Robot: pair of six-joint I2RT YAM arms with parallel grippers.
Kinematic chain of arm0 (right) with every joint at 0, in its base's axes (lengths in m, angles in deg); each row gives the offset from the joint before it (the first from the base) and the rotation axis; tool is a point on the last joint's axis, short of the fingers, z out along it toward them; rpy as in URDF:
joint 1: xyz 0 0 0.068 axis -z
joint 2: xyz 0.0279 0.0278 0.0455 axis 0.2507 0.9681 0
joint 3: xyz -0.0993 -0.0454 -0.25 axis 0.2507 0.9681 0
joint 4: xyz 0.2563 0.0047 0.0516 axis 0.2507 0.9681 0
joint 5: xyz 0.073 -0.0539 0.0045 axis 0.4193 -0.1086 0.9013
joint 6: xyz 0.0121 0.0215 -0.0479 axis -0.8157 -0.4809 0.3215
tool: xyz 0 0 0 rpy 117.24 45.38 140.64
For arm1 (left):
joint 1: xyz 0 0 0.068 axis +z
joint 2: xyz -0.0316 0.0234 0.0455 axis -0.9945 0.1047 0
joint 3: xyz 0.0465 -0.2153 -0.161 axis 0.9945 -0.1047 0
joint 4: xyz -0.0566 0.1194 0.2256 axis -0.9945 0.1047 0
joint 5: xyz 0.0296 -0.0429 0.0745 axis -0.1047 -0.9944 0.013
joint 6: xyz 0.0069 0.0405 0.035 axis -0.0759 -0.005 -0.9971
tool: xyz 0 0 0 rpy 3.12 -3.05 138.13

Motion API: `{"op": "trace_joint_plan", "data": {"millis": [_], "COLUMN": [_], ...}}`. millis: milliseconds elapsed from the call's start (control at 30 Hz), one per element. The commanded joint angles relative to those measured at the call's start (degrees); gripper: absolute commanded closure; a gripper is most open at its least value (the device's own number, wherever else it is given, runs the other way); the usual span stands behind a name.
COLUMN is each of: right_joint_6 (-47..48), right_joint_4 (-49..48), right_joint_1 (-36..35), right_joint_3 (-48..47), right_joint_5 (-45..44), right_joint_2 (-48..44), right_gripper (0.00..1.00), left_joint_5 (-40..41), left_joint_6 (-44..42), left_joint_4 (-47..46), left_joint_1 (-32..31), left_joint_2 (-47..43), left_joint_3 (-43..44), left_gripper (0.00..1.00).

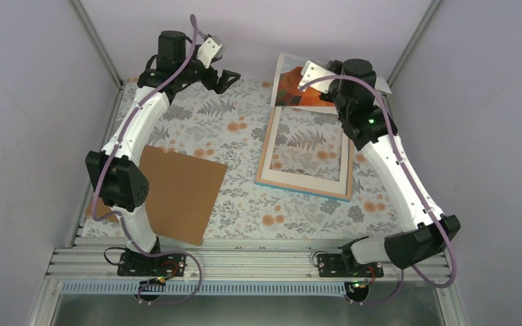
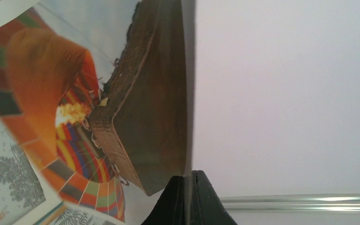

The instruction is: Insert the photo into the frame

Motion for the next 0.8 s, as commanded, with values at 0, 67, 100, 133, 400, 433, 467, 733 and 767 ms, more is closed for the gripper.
{"op": "trace_joint_plan", "data": {"millis": [0, 67, 100, 133, 400, 433, 467, 733, 767], "right_joint_6": [5.12, 3.71, 3.02, 2.59, -3.57, -4.97, -5.85, -6.43, -6.97], "right_joint_4": [-10.3, -10.95, -11.16, -12.11, -12.02, -11.67, -11.72, -28.03, -29.64], "right_joint_1": [0.05, -0.31, -0.61, -1.1, -8.33, -9.12, -9.63, -11.28, -11.29], "right_joint_3": [7.08, 11.09, 14.1, 17.81, 46.47, 48.69, 50.81, 65.06, 65.78], "right_joint_5": [-4.25, -4.85, -5.18, -5.67, -4.93, -4.0, -2.94, 2.27, 2.64], "right_joint_2": [-2.77, -4.22, -5.17, -6.53, -15.1, -15.47, -15.73, -13.41, -12.65], "right_gripper": [0.97, 0.97, 0.97, 0.97, 0.97, 0.97, 0.97, 0.97, 0.97], "left_joint_5": [0.69, 1.01, 1.07, 1.13, 0.9, 0.84, 0.62, -0.21, -0.19], "left_joint_6": [2.2, 1.94, 1.82, 1.73, 1.26, 1.19, 1.13, 1.7, 1.65], "left_joint_4": [0.09, 0.39, 0.52, 0.61, 2.1, 2.5, 3.0, 4.51, 4.95], "left_joint_1": [0.07, 0.27, 0.37, 0.45, 0.82, 0.91, 0.95, 1.03, 1.04], "left_joint_2": [0.18, -0.05, -0.18, -0.4, -0.27, -0.15, 0.11, 1.84, 1.99], "left_joint_3": [1.24, 0.4, -0.09, -0.83, -0.71, -0.24, 0.21, 1.82, 2.19], "left_gripper": [0.0, 0.0, 0.0, 0.0, 0.0, 0.0, 0.0, 0.0, 0.0]}}
